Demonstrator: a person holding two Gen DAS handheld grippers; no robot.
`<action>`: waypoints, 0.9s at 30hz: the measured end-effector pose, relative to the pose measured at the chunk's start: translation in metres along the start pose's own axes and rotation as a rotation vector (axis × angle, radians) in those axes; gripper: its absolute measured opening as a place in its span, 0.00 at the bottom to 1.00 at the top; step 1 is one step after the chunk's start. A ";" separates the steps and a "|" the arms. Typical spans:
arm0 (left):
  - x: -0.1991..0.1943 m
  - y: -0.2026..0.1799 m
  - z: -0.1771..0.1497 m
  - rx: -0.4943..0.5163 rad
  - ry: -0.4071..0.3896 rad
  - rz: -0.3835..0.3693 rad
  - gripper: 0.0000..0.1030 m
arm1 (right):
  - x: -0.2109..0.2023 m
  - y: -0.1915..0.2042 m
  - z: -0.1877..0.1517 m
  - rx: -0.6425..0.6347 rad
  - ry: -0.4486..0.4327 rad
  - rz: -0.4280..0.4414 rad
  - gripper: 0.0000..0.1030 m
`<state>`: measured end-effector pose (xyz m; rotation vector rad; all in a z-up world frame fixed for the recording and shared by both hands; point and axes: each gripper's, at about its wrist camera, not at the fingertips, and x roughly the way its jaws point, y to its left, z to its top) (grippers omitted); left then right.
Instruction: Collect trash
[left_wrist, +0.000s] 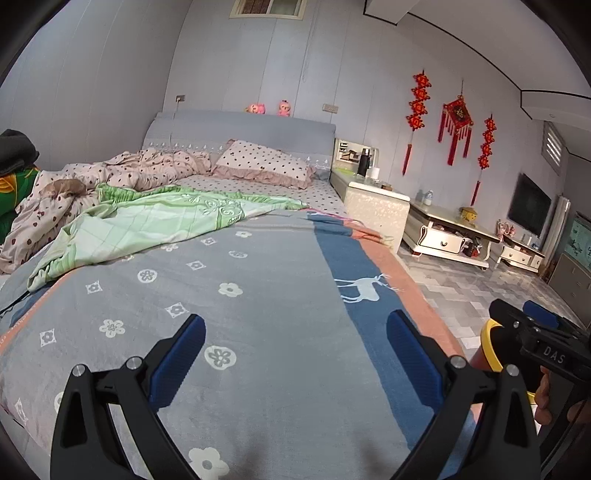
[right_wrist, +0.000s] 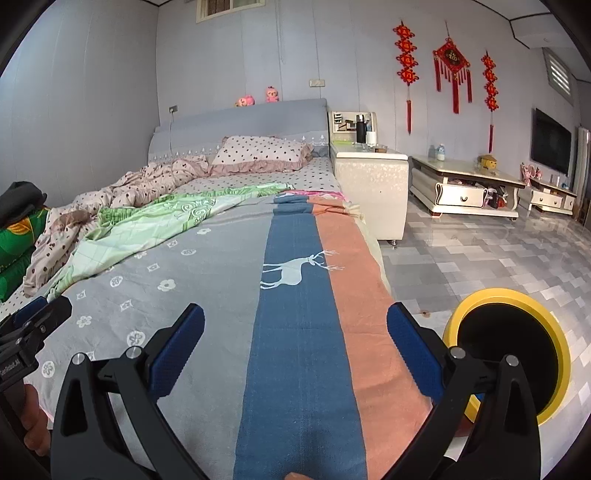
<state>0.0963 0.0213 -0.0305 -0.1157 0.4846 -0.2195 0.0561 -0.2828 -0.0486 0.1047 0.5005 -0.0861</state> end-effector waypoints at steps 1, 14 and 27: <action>-0.003 -0.002 0.000 0.004 -0.005 -0.005 0.92 | -0.004 0.000 0.000 -0.003 -0.010 -0.003 0.92; -0.034 -0.024 0.004 0.031 -0.058 -0.055 0.92 | -0.037 -0.002 -0.002 0.018 -0.073 -0.016 0.92; -0.041 -0.032 0.004 0.057 -0.072 -0.047 0.92 | -0.043 0.000 0.000 0.013 -0.102 -0.063 0.92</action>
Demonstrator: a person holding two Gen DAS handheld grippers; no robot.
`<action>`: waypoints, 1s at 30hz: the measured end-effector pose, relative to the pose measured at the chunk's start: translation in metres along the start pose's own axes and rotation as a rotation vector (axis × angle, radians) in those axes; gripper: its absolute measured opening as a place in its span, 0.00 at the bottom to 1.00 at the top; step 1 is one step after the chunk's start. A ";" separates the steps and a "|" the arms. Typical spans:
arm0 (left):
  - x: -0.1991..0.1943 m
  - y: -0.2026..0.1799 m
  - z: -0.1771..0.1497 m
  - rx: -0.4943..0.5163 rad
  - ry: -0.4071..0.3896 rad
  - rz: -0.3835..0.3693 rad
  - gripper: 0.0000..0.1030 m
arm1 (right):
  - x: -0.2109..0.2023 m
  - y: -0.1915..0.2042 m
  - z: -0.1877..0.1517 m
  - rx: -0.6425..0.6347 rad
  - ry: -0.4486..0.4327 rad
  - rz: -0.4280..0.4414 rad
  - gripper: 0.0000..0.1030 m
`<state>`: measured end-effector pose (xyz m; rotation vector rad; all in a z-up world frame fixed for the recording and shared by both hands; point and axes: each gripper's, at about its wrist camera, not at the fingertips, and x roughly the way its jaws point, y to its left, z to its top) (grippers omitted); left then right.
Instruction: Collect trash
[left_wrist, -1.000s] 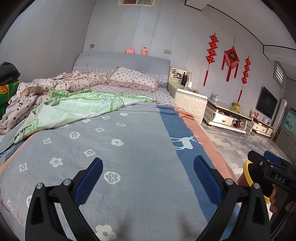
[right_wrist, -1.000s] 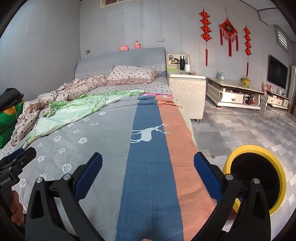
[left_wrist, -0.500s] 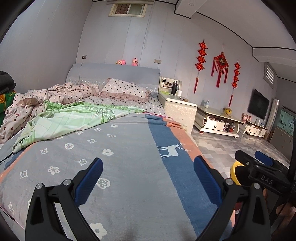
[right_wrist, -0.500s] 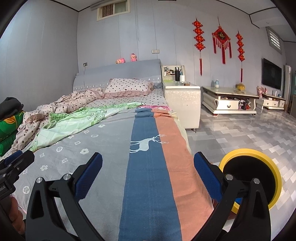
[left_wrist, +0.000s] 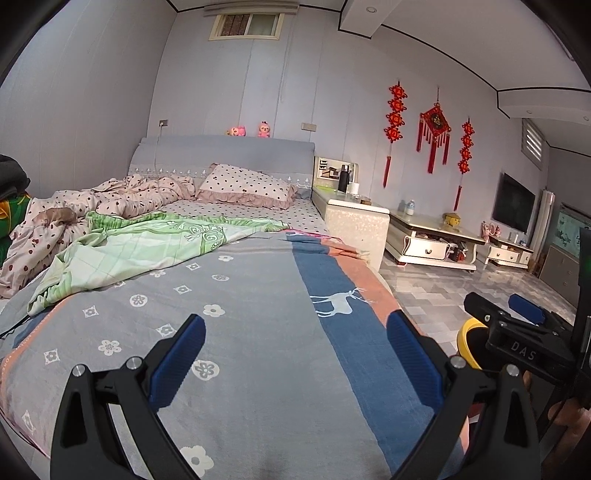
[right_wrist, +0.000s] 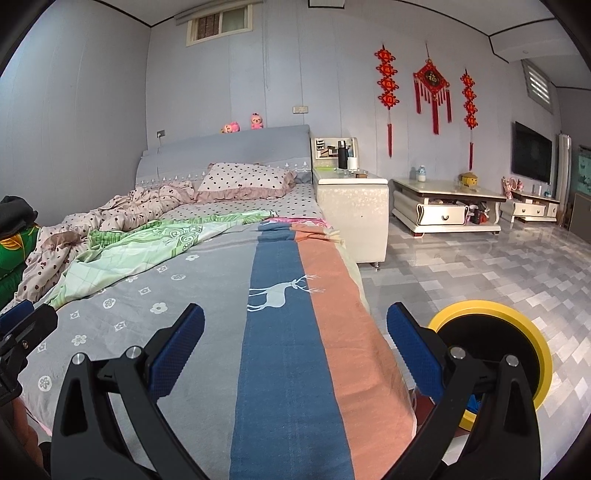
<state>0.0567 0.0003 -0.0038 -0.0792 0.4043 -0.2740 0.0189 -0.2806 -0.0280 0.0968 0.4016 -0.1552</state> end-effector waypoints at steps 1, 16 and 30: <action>0.000 0.000 0.000 -0.001 -0.001 0.001 0.92 | 0.000 0.000 0.000 -0.001 -0.001 0.001 0.92; 0.001 -0.001 0.000 0.007 0.002 0.011 0.92 | 0.004 0.000 0.002 0.011 0.012 0.010 0.92; 0.004 -0.002 -0.002 0.006 0.006 0.009 0.92 | 0.006 -0.002 0.000 0.016 0.019 0.011 0.92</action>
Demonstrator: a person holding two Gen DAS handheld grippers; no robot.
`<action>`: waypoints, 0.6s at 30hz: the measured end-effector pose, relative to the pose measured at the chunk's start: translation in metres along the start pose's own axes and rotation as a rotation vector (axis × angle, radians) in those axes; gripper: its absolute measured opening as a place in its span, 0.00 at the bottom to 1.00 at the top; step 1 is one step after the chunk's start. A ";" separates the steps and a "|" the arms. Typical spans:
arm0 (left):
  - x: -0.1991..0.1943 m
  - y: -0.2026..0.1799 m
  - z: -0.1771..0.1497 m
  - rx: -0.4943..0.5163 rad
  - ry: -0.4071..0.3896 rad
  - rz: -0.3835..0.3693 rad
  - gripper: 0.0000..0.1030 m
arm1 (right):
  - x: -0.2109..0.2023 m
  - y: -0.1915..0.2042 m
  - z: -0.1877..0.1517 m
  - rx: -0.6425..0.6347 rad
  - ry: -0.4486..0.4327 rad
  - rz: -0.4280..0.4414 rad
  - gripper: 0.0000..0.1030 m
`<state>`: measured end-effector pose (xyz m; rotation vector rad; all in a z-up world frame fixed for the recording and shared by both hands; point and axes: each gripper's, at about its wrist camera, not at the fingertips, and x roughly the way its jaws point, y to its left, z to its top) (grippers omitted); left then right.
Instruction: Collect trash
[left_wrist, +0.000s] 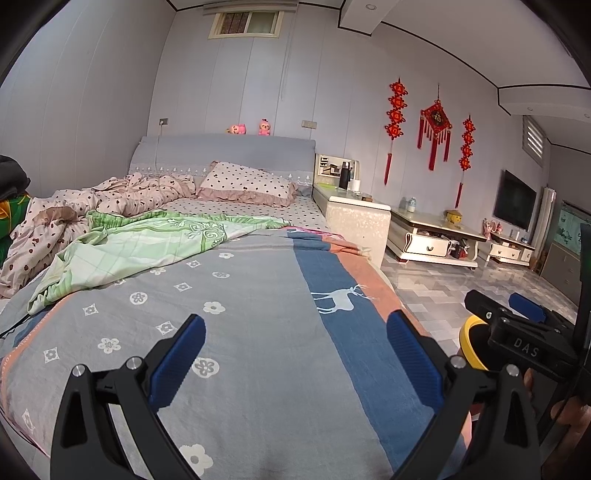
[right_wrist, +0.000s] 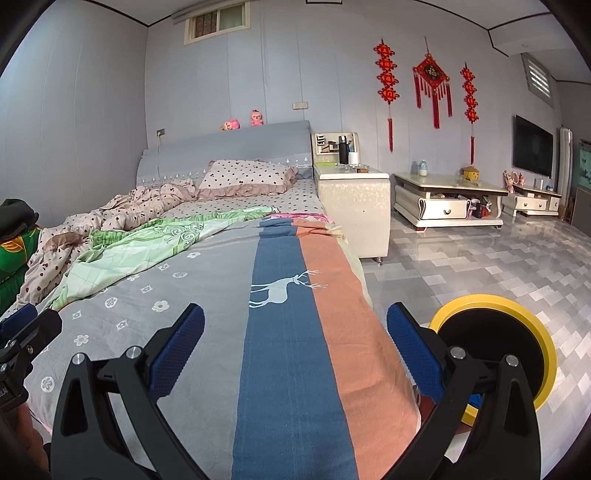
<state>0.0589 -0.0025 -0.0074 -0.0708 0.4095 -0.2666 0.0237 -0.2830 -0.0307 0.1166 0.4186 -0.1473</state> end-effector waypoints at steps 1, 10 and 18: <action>0.000 0.000 0.000 0.000 0.000 0.000 0.92 | 0.000 0.000 0.000 -0.001 0.001 0.000 0.92; 0.001 0.001 -0.002 -0.003 0.005 0.000 0.92 | 0.001 0.000 -0.001 0.003 0.008 0.000 0.92; 0.002 0.002 -0.002 -0.003 0.006 -0.001 0.92 | 0.003 0.002 -0.005 0.007 0.019 0.000 0.92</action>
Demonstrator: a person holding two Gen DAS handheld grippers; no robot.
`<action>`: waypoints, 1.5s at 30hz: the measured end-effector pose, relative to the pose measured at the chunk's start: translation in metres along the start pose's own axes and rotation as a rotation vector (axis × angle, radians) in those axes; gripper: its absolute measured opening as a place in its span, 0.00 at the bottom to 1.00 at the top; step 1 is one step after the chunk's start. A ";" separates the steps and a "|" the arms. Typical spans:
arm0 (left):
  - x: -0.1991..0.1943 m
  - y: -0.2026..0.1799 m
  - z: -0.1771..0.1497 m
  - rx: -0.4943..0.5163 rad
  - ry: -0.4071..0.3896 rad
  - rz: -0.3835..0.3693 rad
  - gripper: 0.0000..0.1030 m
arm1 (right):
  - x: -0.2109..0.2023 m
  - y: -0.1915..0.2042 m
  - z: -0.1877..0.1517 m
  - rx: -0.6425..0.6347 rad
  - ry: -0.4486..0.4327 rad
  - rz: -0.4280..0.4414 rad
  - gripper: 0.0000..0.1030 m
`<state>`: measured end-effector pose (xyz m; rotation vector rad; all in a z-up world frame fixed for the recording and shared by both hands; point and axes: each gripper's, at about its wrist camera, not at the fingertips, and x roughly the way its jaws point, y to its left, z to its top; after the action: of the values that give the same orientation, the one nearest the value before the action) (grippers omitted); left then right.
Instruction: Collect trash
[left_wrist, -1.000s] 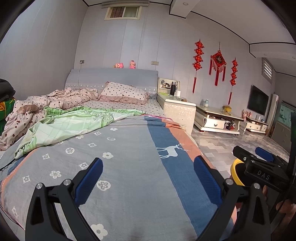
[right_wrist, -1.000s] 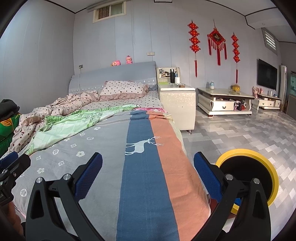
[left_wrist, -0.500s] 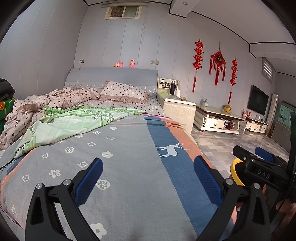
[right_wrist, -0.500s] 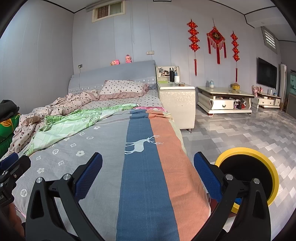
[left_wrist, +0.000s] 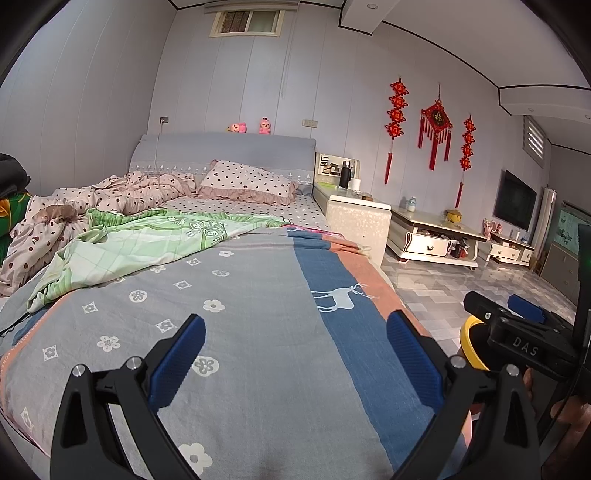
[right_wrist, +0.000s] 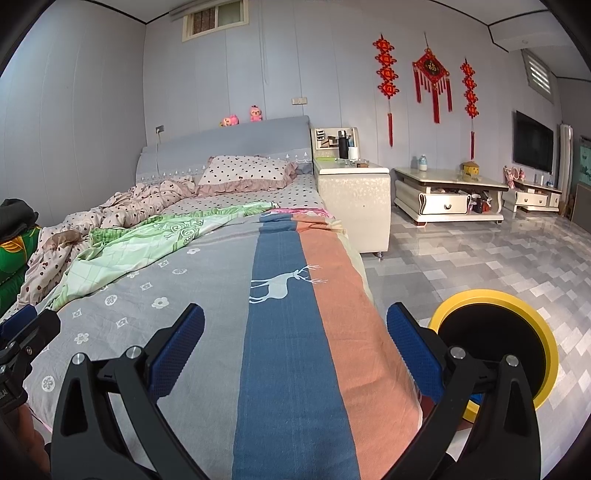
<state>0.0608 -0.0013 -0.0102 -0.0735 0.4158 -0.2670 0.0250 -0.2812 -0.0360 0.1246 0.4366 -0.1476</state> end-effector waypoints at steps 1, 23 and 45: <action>0.000 0.000 -0.001 0.000 0.001 -0.002 0.92 | 0.001 0.000 0.000 0.000 0.001 -0.001 0.92; -0.001 -0.001 -0.002 0.000 0.003 -0.004 0.92 | 0.002 0.002 -0.002 0.006 0.007 -0.003 0.92; 0.000 -0.005 -0.008 -0.003 0.008 -0.010 0.92 | 0.004 0.001 -0.004 0.010 0.014 0.000 0.92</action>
<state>0.0567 -0.0058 -0.0166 -0.0776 0.4243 -0.2762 0.0276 -0.2799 -0.0409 0.1359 0.4499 -0.1493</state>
